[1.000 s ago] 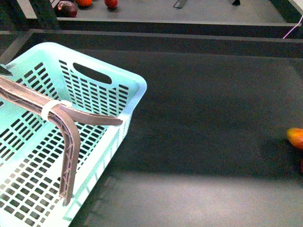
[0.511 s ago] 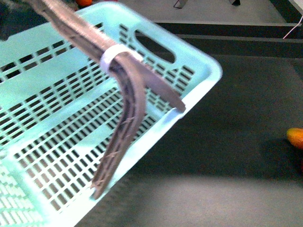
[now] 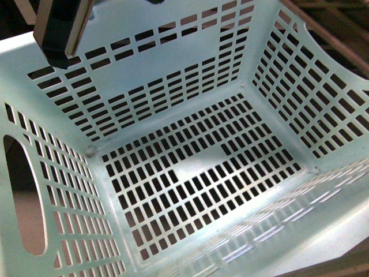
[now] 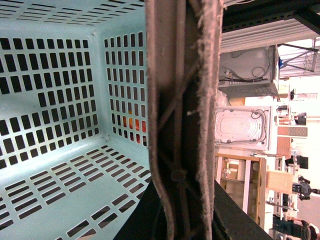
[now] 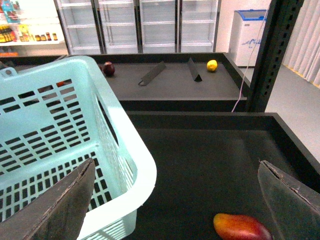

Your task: Pick apple with right arm and hold basket with left

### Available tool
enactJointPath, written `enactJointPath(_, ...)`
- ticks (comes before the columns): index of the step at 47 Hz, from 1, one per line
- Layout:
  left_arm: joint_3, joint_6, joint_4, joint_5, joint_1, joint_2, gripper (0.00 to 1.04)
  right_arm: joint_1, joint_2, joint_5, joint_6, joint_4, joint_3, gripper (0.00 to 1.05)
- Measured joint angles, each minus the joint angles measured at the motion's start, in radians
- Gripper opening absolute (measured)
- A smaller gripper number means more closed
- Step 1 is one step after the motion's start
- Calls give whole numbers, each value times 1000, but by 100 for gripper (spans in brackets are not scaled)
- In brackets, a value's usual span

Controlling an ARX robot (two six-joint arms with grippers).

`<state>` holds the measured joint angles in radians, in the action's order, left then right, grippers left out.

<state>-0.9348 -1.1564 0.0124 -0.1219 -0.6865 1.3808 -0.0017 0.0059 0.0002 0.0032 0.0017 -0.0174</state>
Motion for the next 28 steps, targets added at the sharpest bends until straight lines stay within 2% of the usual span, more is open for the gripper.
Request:
enactJointPath(18,0,4,0,2,-1,-1,8,0,0,0,0,0,0,96)
enactJointPath(19,0,4,0,2,-1,-1,8,6,11,21,14,-16,-5,96)
enactJointPath(22,0,5,0,2,-1,-1,8,77,164,242,155,-276,-113,96)
enactJointPath(23,0,4,0,2,-1,-1,8,87,223,281,201,-344,-141,96)
enactJointPath(26,-1,5,0,-1,-2,-3,8,94,349,365,336,-464,-177,96)
enactJointPath(28,-1,5,0,-1,-2,-3,8,74,401,373,393,-478,-170,96)
